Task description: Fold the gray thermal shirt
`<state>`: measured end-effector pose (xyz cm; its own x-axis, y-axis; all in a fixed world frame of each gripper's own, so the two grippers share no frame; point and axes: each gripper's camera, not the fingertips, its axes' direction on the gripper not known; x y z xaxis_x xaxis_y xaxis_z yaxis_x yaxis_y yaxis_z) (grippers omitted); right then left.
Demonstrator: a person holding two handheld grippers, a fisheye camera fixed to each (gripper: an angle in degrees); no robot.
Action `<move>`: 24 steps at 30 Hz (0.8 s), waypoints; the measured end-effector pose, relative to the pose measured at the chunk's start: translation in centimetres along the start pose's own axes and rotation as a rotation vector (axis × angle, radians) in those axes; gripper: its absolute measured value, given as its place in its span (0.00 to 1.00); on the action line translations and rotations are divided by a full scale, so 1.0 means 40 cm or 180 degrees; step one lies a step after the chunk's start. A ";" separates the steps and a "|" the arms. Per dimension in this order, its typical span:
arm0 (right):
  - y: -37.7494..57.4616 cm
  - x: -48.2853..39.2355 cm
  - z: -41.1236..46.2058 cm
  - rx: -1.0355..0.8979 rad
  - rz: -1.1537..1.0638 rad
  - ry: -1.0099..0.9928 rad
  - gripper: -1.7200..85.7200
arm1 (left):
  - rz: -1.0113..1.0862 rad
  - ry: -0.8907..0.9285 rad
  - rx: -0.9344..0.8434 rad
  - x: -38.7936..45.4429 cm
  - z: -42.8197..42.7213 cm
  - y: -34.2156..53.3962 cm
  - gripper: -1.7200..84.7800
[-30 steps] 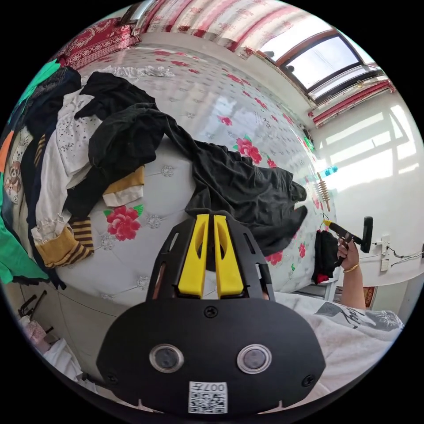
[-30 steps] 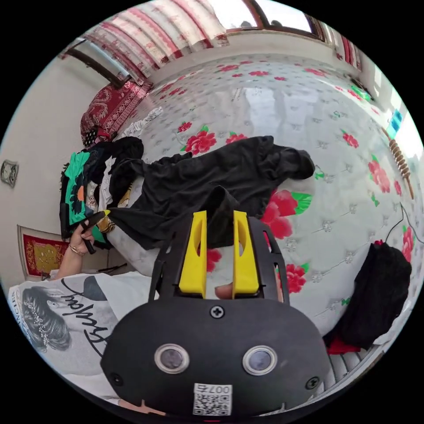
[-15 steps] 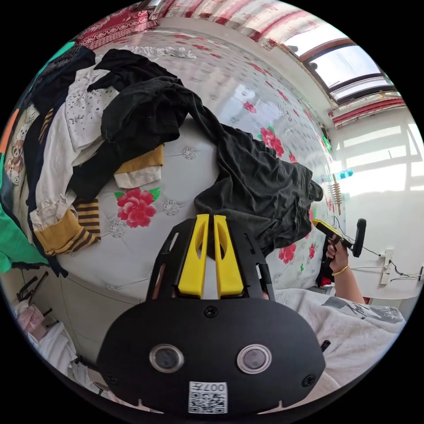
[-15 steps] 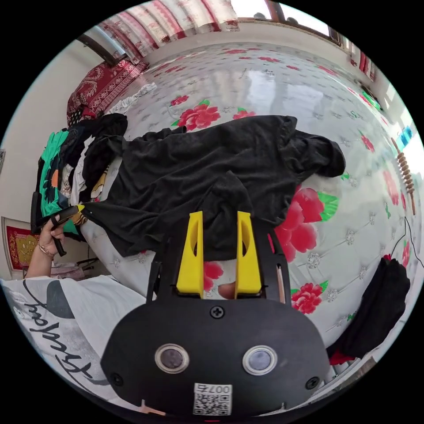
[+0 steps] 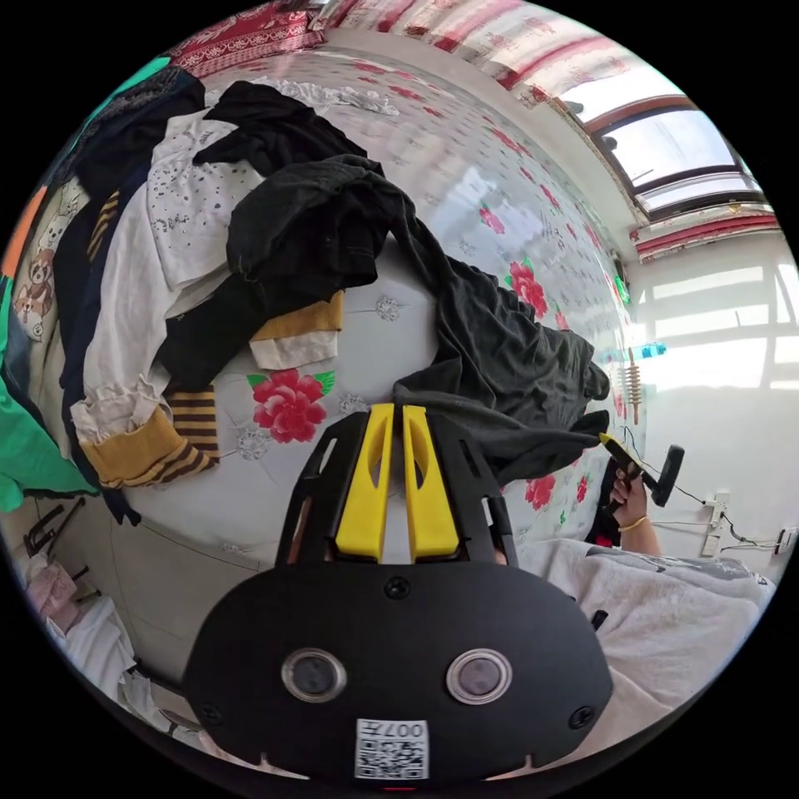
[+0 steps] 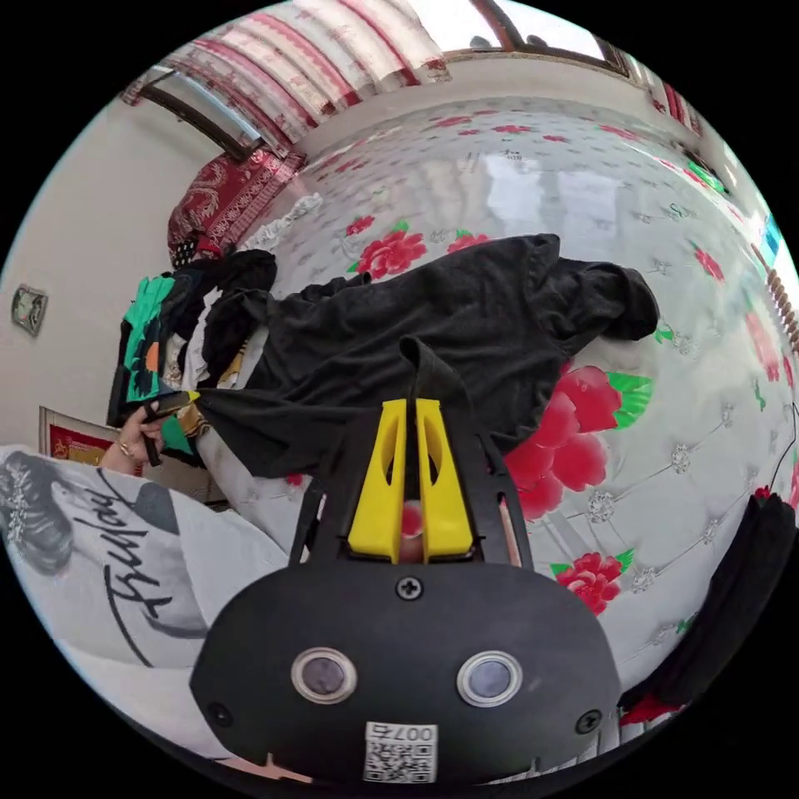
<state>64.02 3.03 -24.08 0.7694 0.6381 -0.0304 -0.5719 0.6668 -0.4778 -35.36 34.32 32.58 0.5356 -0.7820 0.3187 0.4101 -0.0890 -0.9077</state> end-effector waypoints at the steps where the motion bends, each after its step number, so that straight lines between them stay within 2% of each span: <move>1: 0.020 0.018 -0.043 0.0065 0.0010 -0.0152 0.03 | 0.0021 0.0044 0.0009 0.007 -0.005 -0.006 0.01; 5: 0.046 0.051 -0.122 0.0252 -0.0044 -0.0399 0.03 | 0.0174 0.0092 0.0008 0.047 -0.004 -0.029 0.01; 10: 0.006 0.104 -0.047 0.0036 0.0302 -0.0326 0.07 | 0.0205 -0.0096 -0.0087 0.079 0.027 -0.046 0.01; 19: -0.077 0.076 0.086 -0.0369 0.0285 0.0647 0.08 | -0.0009 -0.0103 -0.0106 0.063 0.032 -0.049 0.01; 24: -0.142 0.134 0.159 -0.0574 0.0534 0.0617 0.07 | 0.0006 -0.0162 -0.0110 0.077 0.031 -0.068 0.01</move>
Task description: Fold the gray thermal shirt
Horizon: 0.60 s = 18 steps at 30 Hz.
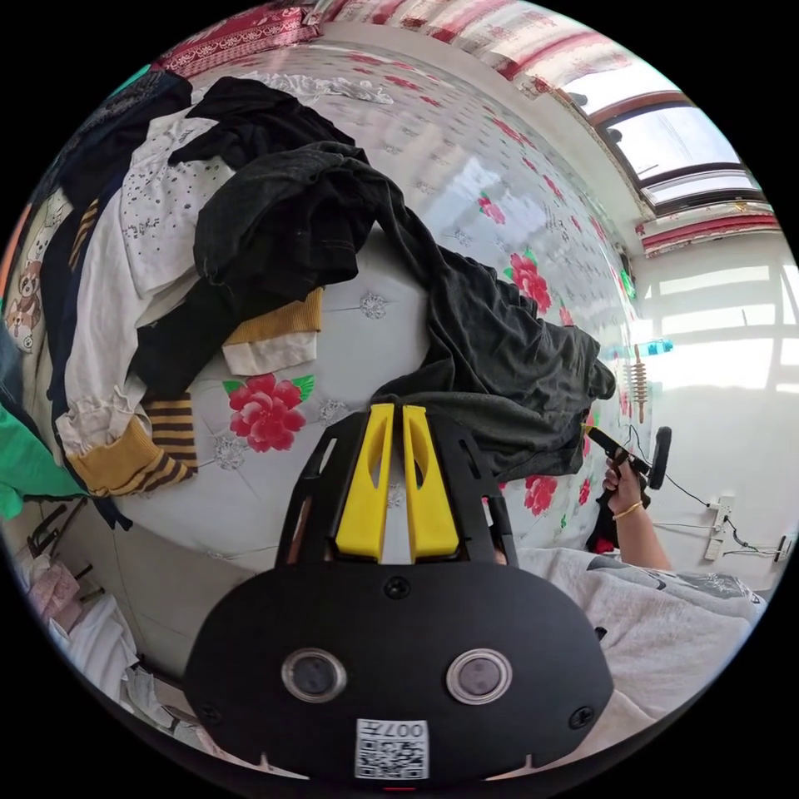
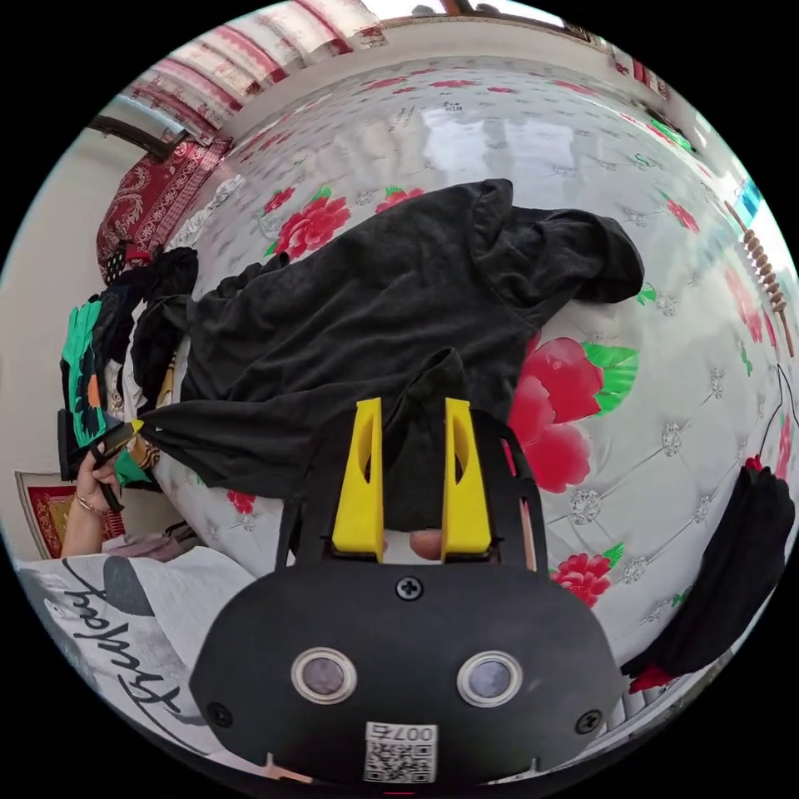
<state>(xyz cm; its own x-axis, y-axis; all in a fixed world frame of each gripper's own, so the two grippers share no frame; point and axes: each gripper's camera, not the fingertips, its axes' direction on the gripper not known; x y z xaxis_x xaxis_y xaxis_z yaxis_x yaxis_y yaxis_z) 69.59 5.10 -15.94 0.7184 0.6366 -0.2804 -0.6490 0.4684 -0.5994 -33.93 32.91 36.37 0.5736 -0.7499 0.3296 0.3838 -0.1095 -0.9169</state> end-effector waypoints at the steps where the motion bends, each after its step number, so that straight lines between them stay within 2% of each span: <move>1: -0.008 0.006 0.016 -0.0124 -0.0014 -0.0063 0.06 | 0.0014 -0.0021 0.0004 0.004 -0.003 -0.004 0.01; 4: 0.019 0.001 0.002 -0.0132 -0.0261 -0.0048 0.03 | 0.0049 -0.0061 0.0020 0.004 -0.017 -0.005 0.01; 9: 0.137 0.024 -0.138 0.0281 -0.0780 -0.0833 0.02 | 0.0183 -0.0160 -0.0069 -0.019 -0.042 0.007 0.01; 11: 0.194 0.035 -0.220 0.0409 -0.0929 -0.1094 0.02 | 0.0126 -0.0114 -0.0080 -0.033 -0.052 0.009 0.01; 18: 0.294 0.035 -0.406 0.0625 -0.1294 -0.1405 0.02 | 0.0053 0.0310 0.0033 -0.046 -0.092 -0.004 0.01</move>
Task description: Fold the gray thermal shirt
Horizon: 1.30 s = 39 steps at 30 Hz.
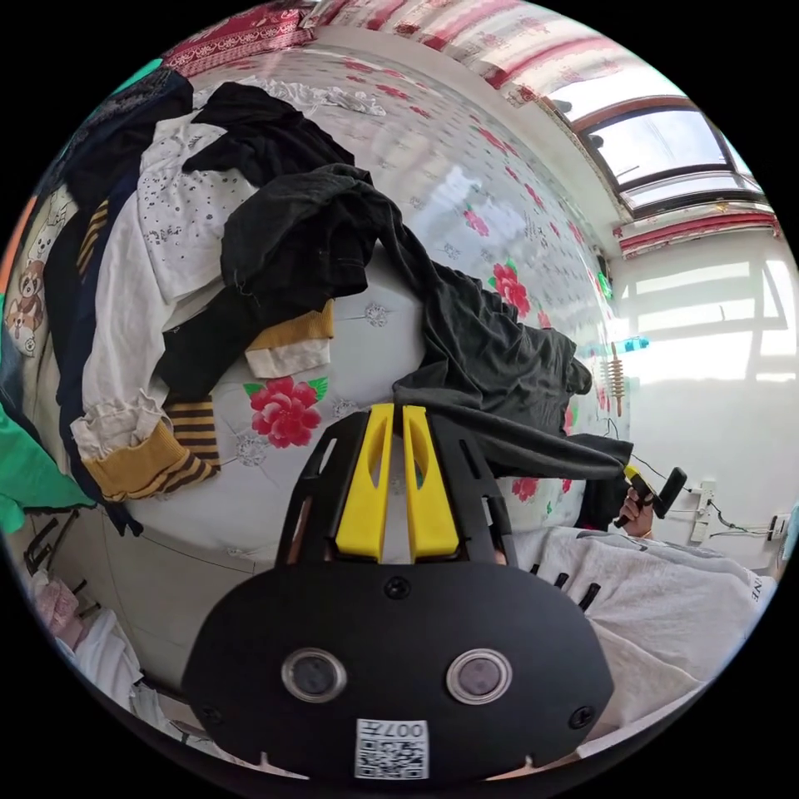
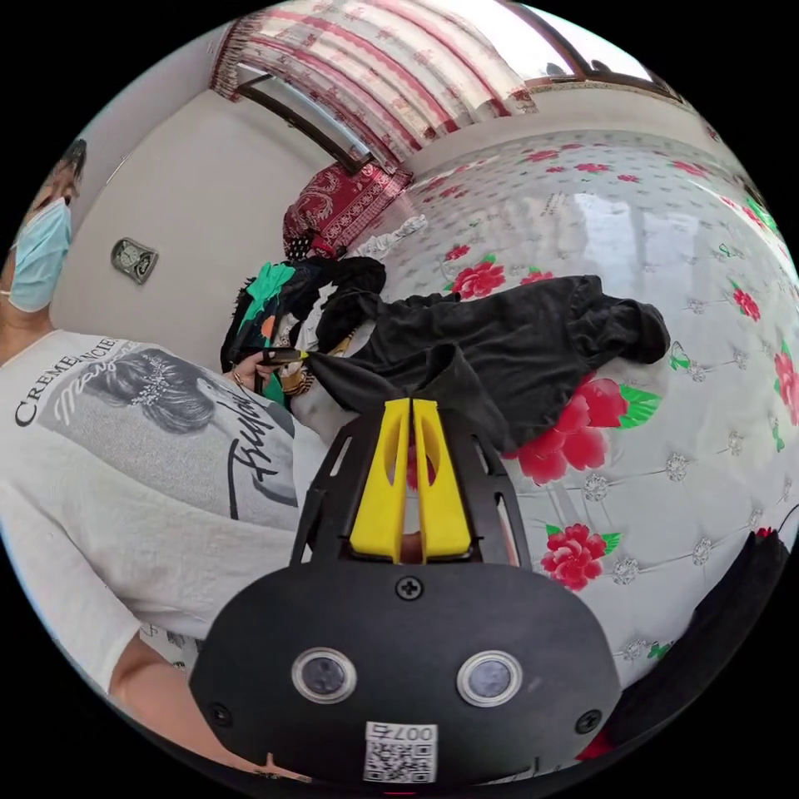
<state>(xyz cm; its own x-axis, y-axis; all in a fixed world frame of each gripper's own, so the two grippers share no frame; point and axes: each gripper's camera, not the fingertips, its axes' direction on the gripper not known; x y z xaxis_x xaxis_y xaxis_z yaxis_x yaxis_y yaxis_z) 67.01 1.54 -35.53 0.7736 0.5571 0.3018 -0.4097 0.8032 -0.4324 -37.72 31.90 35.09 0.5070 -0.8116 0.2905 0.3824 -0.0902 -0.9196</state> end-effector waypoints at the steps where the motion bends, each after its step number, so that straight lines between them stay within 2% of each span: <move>1: 0.002 0.002 -0.013 0.0029 0.0038 -0.0036 0.02 | -0.0043 -0.0012 -0.0014 -0.006 0.004 -0.003 0.01; 3: 0.002 0.012 -0.018 0.0091 0.0163 0.0151 0.02 | -0.0143 -0.0008 -0.0062 -0.018 0.021 -0.006 0.01; 7: -0.014 0.030 0.077 -0.0281 0.0519 0.0687 0.04 | -0.0211 -0.0099 -0.0158 -0.007 0.063 0.000 0.01; 11: -0.016 0.000 0.234 -0.0538 0.0651 0.0723 0.07 | -0.0114 -0.0238 -0.0181 0.017 0.074 0.006 0.01; 15: -0.030 -0.075 0.343 -0.0745 0.0409 0.0819 0.09 | -0.0150 -0.0231 -0.0147 0.017 0.068 0.005 0.01; 19: -0.022 -0.139 0.460 -0.1213 -0.0011 0.1314 0.09 | -0.0175 -0.0236 -0.0158 0.013 0.076 0.004 0.01; 22: -0.017 -0.131 0.485 -0.1396 0.0014 0.1577 0.06 | -0.0144 -0.0267 -0.0165 0.017 0.080 0.007 0.01; 30: -0.038 -0.151 0.294 -0.0748 0.0335 0.1248 0.02 | -0.0082 -0.0250 -0.0127 0.017 0.065 0.035 0.01; 35: 0.023 -0.238 0.046 -0.0235 0.0523 0.1307 0.02 | 0.0090 -0.0175 -0.0064 0.044 0.001 0.105 0.01; 38: 0.077 -0.293 -0.101 -0.0064 0.0631 0.1383 0.02 | 0.0215 0.0150 0.0078 0.075 -0.078 0.152 0.01; 39: 0.085 -0.303 -0.130 0.0005 0.0657 0.1383 0.02 | 0.0167 0.0461 0.0182 0.080 -0.114 0.159 0.01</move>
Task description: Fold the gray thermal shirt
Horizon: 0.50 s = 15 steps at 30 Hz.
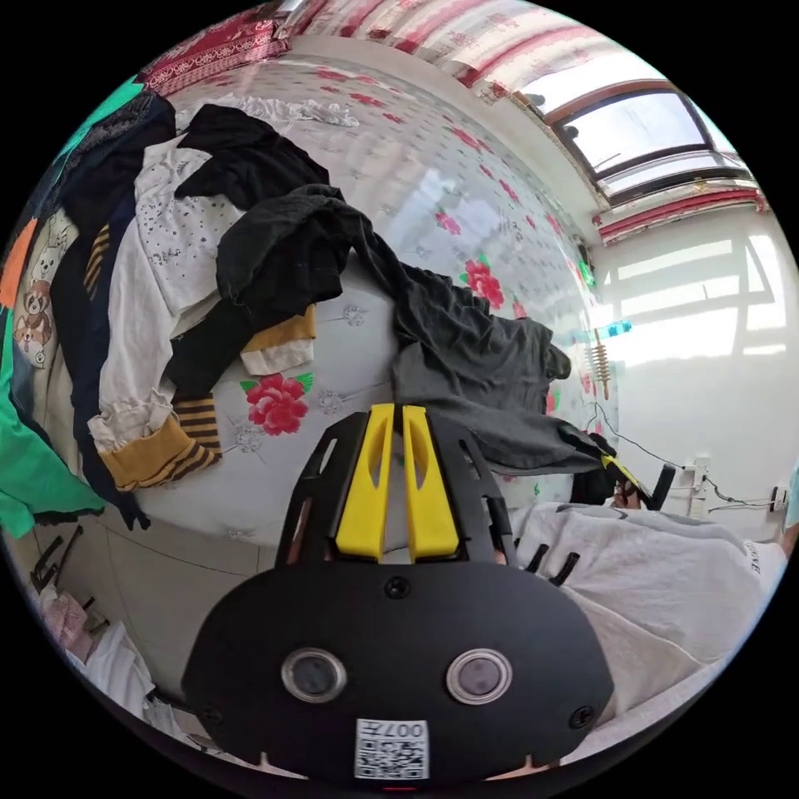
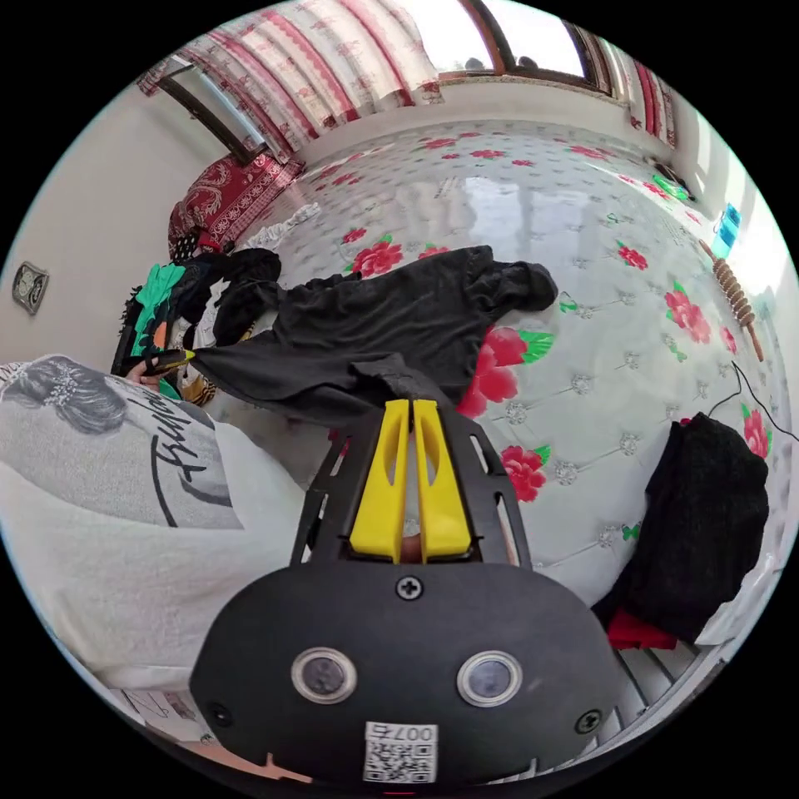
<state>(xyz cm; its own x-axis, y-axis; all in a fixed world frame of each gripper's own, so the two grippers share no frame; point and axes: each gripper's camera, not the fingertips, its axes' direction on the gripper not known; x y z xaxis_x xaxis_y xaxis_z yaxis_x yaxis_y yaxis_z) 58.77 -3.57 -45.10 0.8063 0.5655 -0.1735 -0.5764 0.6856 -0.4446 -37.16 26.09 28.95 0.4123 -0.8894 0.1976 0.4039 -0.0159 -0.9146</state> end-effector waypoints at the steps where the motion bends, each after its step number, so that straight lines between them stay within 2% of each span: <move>1: 0.013 0.012 -0.056 0.0133 0.0092 -0.0071 0.02 | 0.0013 0.0322 0.0145 0.013 -0.033 -0.003 0.01; 3: 0.019 0.031 -0.122 0.0318 0.0206 -0.0212 0.02 | 0.0160 0.0538 0.0332 0.041 -0.066 -0.022 0.01; 6: -0.016 0.065 -0.164 0.0495 0.0307 -0.0335 0.02 | 0.0421 0.0340 0.0407 0.071 -0.042 -0.102 0.01; 11: -0.280 0.127 -0.124 0.0276 0.0239 -0.0161 0.02 | 0.0240 0.0189 0.0175 0.102 0.120 -0.361 0.01; 15: -0.525 0.082 -0.281 0.0704 0.0035 0.0185 0.02 | 0.0662 0.0210 0.0705 0.347 0.013 -0.597 0.01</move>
<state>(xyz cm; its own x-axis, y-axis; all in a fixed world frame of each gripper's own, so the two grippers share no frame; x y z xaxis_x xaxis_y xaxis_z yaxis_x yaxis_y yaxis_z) 75.02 -21.27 -46.21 0.8025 0.5504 -0.2303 -0.5950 0.7670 -0.2402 -40.65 14.36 53.71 0.4539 -0.8909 -0.0158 0.4875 0.2631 -0.8325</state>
